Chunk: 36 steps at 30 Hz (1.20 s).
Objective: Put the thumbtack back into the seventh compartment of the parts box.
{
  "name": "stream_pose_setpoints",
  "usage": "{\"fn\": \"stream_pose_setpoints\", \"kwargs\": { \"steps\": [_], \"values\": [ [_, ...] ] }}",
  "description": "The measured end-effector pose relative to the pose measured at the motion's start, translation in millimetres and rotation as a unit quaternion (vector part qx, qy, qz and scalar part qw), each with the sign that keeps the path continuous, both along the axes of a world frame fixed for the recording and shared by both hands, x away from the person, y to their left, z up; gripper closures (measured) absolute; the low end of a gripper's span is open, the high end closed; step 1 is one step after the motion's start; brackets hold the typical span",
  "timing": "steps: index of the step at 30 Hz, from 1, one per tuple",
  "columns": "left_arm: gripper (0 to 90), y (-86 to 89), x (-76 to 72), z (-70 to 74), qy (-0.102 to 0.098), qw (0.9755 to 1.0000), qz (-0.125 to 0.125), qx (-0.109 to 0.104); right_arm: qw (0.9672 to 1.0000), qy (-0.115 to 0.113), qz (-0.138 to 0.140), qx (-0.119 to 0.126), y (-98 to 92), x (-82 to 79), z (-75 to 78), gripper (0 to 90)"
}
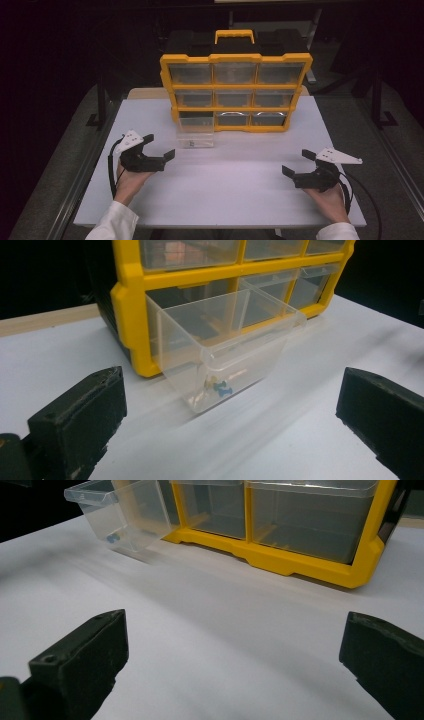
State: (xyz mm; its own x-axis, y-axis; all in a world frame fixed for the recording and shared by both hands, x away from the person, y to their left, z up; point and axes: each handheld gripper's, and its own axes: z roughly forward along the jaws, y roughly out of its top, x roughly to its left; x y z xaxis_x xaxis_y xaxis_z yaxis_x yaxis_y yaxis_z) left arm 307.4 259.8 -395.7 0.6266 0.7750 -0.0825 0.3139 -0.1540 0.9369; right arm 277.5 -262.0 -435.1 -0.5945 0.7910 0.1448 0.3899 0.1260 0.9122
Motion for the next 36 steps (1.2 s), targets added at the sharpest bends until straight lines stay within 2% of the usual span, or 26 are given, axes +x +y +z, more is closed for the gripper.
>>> {"fn": "stream_pose_setpoints", "kwargs": {
  "steps": [7, 14, 20, 24, 29, 36],
  "values": [
    [0.0, 16.1, -12.0, -9.2, 0.007, 0.9999, 0.009, -0.009, 1.0, 0.0, -0.002, -0.001, 0.5, -0.3, -0.3, 0.0],
    [0.0, 35.2, -22.0, -12.1, -0.003, 0.9995, 0.031, -0.009, 1.0, -0.001, -0.004, 0.003, 0.6, -1.0, -0.8, 0.0],
    [0.0, 54.3, -30.0, -21.3, -0.015, 0.9981, 0.054, -0.027, 1.0, -0.003, -0.006, 0.005, -0.8, -1.9, -0.4, 0.0],
    [0.0, 63.1, -35.4, -28.7, -0.012, 0.9975, 0.059, -0.038, 0.9999, -0.004, -0.009, 0.008, -2.0, -3.1, -1.0, 0.0],
    [0.0, 72.5, -35.3, -28.8, -0.018, 0.9962, 0.075, -0.042, 0.9998, -0.008, -0.008, 0.014, -2.8, -5.8, 0.4, 0.0],
    [0.0, 76.4, -32.4, -30.3, -0.013, 0.9964, 0.073, -0.042, 0.9998, -0.01, -0.009, 0.018, -3.8, -6.8, 1.2, 0.0]
  ]
}}
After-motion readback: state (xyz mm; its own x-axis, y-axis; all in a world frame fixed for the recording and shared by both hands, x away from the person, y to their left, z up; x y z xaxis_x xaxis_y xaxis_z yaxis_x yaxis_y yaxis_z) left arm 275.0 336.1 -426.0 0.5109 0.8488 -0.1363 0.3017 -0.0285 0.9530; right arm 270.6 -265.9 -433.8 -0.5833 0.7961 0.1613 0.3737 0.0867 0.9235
